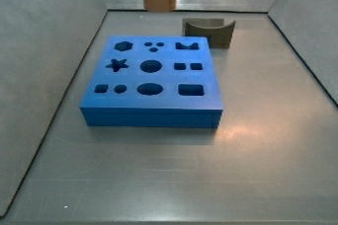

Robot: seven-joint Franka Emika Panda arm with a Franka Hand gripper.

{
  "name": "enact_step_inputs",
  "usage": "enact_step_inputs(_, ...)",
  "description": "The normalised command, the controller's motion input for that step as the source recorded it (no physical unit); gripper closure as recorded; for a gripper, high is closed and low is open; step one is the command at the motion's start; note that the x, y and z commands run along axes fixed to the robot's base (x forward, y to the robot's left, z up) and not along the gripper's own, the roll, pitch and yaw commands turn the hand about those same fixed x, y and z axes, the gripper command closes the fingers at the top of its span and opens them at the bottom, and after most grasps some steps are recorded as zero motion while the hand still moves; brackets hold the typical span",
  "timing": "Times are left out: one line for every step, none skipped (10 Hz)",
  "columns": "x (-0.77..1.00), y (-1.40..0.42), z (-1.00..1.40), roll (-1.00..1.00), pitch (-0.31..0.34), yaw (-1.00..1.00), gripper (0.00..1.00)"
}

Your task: Insert the round object.

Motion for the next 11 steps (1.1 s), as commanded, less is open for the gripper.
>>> enact_step_inputs(-0.49,0.53,-1.00,0.17,-0.074,0.10,1.00)
enact_step_inputs(-0.39,0.51,-1.00,0.18,-0.067,0.01,1.00)
enact_step_inputs(-0.25,0.34,-1.00,0.11,-0.056,0.00,1.00)
enact_step_inputs(-0.07,0.26,-1.00,0.07,-0.079,-0.03,1.00)
enact_step_inputs(0.00,0.28,-1.00,0.08,-0.070,-0.06,1.00)
enact_step_inputs(0.33,0.27,-1.00,0.12,0.000,-0.15,1.00)
enact_step_inputs(0.45,0.15,-0.45,0.09,0.149,-0.06,1.00)
enact_step_inputs(0.14,0.19,-0.39,0.09,0.064,0.00,1.00)
enact_step_inputs(0.07,0.20,-0.50,0.09,0.020,0.00,1.00)
enact_step_inputs(0.08,0.19,-0.38,0.03,0.027,0.00,1.00)
enact_step_inputs(0.09,0.19,-0.23,0.00,0.041,0.00,1.00)
